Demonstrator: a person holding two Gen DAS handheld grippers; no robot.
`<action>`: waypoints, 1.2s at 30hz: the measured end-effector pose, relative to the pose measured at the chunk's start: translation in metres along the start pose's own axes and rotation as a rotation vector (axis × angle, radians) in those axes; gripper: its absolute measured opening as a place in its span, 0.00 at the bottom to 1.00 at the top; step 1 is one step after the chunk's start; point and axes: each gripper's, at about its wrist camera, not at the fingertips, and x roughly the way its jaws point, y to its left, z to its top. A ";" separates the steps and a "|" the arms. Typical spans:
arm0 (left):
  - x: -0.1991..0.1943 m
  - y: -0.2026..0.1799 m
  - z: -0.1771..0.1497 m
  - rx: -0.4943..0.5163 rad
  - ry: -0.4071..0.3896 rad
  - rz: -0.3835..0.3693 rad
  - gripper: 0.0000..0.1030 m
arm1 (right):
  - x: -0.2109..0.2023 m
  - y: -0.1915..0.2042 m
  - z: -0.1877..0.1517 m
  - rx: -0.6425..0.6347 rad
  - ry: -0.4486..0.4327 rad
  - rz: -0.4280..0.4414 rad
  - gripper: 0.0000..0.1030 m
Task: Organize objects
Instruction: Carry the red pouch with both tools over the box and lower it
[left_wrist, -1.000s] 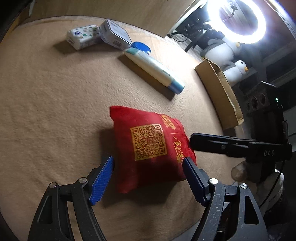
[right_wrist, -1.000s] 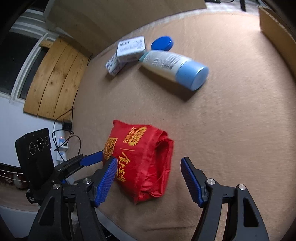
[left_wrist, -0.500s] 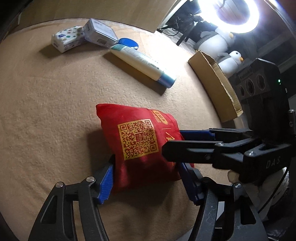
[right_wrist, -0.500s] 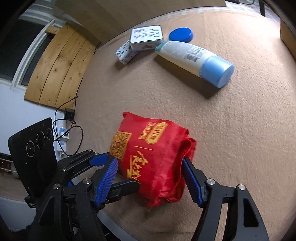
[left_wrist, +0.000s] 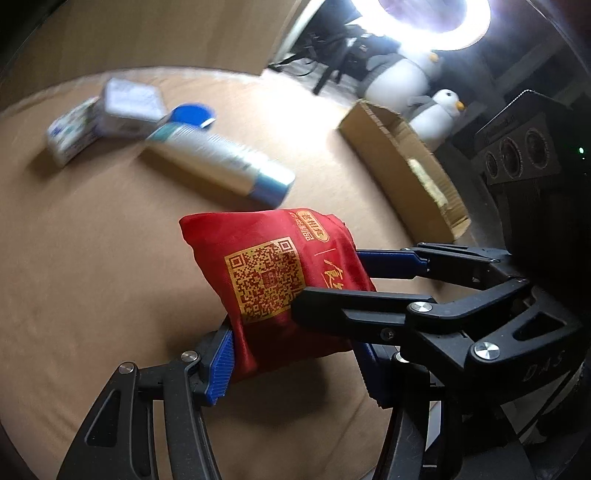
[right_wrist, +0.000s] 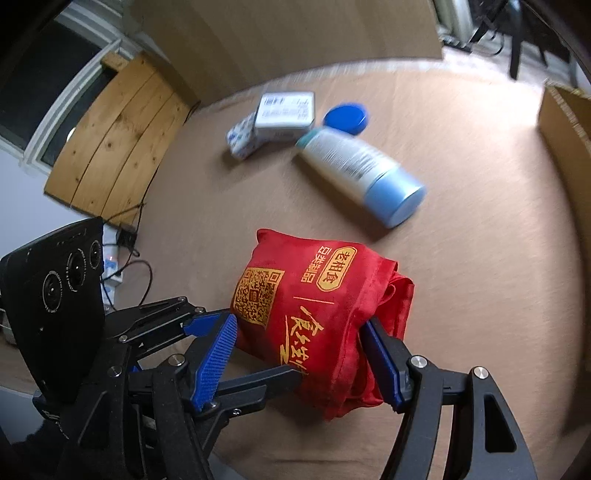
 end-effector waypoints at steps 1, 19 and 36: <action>0.002 -0.007 0.008 0.013 -0.005 -0.009 0.59 | -0.008 -0.005 0.002 0.007 -0.017 -0.005 0.63; 0.047 -0.140 0.127 0.243 -0.066 -0.098 0.59 | -0.126 -0.107 0.034 0.111 -0.262 -0.144 0.64; 0.132 -0.197 0.213 0.272 -0.067 -0.137 0.57 | -0.158 -0.205 0.077 0.186 -0.348 -0.258 0.64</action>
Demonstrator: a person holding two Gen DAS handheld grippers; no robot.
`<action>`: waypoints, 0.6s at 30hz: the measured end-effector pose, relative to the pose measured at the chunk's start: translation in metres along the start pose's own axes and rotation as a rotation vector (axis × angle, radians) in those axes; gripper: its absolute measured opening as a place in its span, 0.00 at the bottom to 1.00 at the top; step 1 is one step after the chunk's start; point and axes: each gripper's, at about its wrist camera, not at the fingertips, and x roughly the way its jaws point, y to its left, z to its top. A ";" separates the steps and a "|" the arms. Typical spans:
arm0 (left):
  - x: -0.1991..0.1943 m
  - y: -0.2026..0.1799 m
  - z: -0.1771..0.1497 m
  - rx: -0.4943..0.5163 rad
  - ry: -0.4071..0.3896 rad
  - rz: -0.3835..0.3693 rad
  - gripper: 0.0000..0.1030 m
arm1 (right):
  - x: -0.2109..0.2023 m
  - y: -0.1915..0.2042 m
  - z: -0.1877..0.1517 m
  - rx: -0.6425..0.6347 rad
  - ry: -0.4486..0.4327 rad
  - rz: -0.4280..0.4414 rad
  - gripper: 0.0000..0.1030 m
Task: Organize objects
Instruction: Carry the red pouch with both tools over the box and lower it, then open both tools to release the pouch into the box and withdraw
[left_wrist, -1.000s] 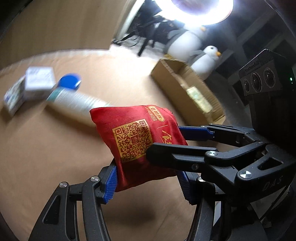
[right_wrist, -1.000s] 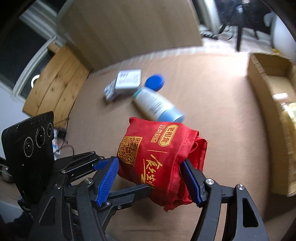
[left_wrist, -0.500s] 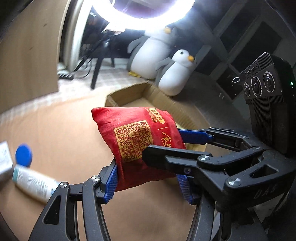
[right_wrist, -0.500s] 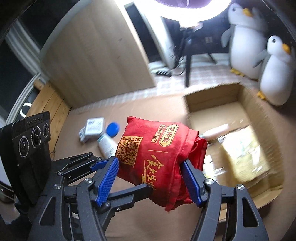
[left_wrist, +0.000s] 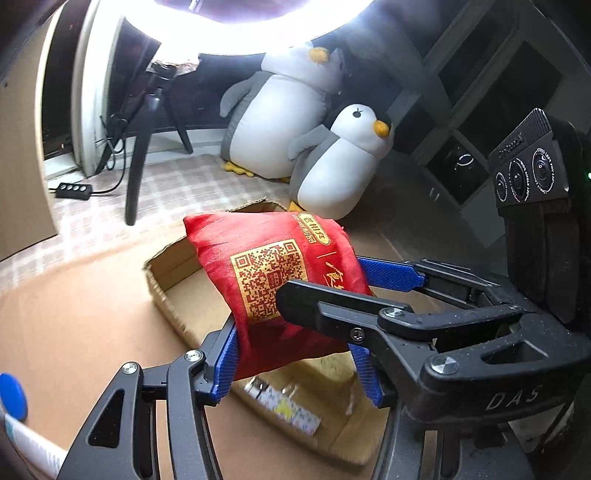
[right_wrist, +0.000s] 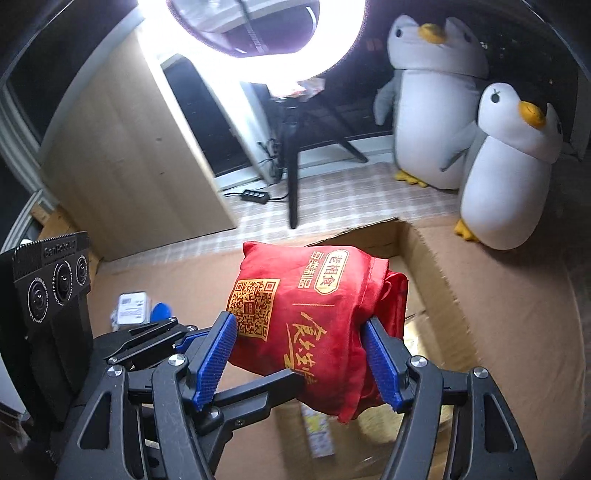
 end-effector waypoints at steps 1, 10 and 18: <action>0.006 0.000 0.003 0.001 0.003 0.001 0.57 | 0.002 -0.005 0.002 0.006 -0.001 -0.002 0.64; 0.037 0.006 0.015 -0.023 0.027 0.025 0.62 | 0.017 -0.026 0.010 0.017 0.007 -0.032 0.64; 0.041 0.024 0.011 -0.059 0.048 0.082 0.73 | 0.021 -0.032 0.010 0.032 0.021 -0.065 0.64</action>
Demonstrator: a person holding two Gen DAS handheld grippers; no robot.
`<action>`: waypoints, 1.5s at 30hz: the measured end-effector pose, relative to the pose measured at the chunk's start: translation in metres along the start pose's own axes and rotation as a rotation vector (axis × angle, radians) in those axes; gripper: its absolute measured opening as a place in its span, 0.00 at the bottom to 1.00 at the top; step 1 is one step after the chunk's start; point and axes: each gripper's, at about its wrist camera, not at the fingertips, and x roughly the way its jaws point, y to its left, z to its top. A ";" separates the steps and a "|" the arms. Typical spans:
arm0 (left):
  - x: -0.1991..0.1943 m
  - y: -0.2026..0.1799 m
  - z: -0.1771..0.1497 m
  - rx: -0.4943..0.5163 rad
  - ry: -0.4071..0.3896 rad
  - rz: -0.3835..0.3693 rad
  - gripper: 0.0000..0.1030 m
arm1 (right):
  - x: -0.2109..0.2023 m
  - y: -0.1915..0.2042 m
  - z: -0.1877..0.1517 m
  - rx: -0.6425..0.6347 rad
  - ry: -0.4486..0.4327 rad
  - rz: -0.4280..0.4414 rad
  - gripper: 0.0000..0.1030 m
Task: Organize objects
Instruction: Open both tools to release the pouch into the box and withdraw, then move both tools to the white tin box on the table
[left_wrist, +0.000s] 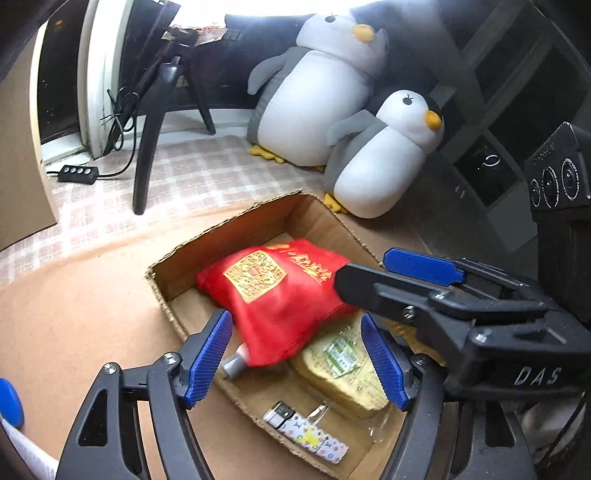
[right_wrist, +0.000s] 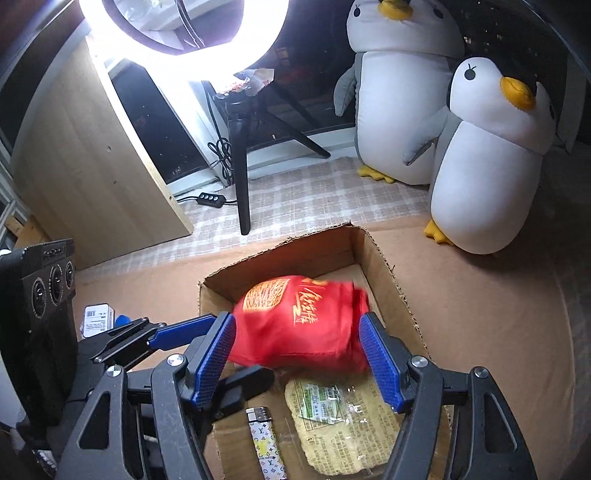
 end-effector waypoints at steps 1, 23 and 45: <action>-0.001 0.001 -0.001 0.002 0.000 0.003 0.73 | -0.001 -0.001 0.000 0.006 -0.002 0.006 0.64; -0.099 0.067 -0.070 -0.048 -0.028 0.109 0.73 | -0.021 0.051 -0.037 0.017 -0.036 0.113 0.64; -0.186 0.236 -0.085 -0.233 -0.056 0.373 0.73 | -0.017 0.129 -0.101 -0.091 0.022 0.150 0.65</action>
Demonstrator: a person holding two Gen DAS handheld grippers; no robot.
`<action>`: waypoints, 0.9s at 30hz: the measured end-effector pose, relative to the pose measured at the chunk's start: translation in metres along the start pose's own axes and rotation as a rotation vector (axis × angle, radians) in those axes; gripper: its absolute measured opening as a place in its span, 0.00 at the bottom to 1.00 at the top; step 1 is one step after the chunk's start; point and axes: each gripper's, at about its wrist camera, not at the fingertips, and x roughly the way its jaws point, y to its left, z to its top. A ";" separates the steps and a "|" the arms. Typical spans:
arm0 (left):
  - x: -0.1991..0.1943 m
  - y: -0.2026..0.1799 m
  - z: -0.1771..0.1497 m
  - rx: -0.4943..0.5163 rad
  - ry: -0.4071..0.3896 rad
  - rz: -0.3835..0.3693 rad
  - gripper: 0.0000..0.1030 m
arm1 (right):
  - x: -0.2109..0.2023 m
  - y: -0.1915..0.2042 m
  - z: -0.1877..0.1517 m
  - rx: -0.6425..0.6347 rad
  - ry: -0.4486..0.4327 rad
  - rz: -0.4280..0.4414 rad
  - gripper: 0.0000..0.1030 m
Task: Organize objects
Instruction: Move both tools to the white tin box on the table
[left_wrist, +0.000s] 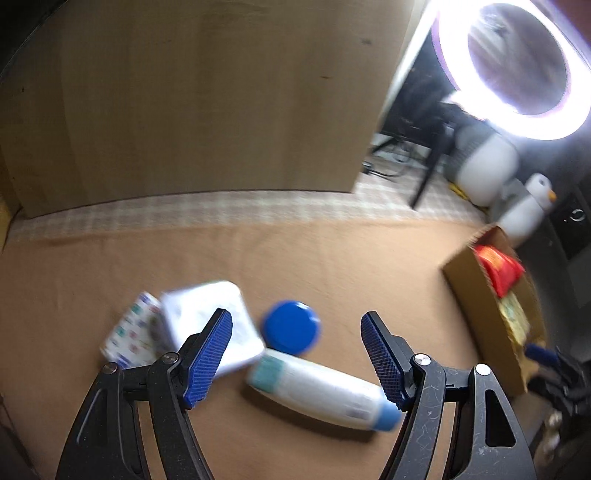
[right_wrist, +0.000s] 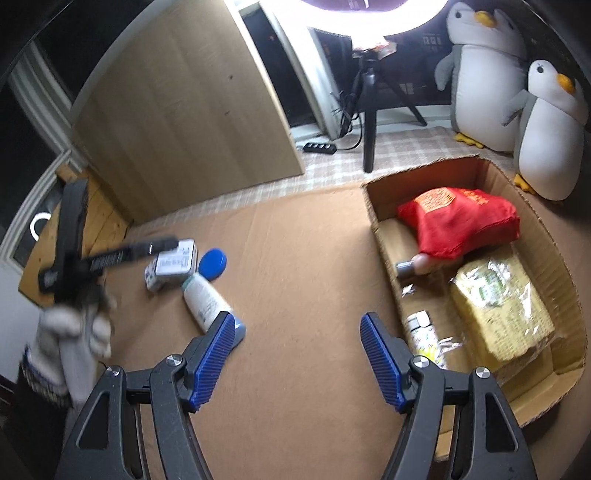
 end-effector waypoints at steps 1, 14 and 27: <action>0.005 0.010 0.006 -0.013 0.010 0.019 0.73 | 0.001 0.003 -0.003 -0.003 0.006 -0.001 0.65; 0.052 0.055 0.038 -0.042 0.108 0.053 0.50 | 0.001 0.005 -0.024 0.036 0.041 -0.015 0.65; 0.047 0.052 0.011 0.039 0.140 0.032 0.30 | 0.016 0.022 -0.016 0.020 0.070 0.008 0.65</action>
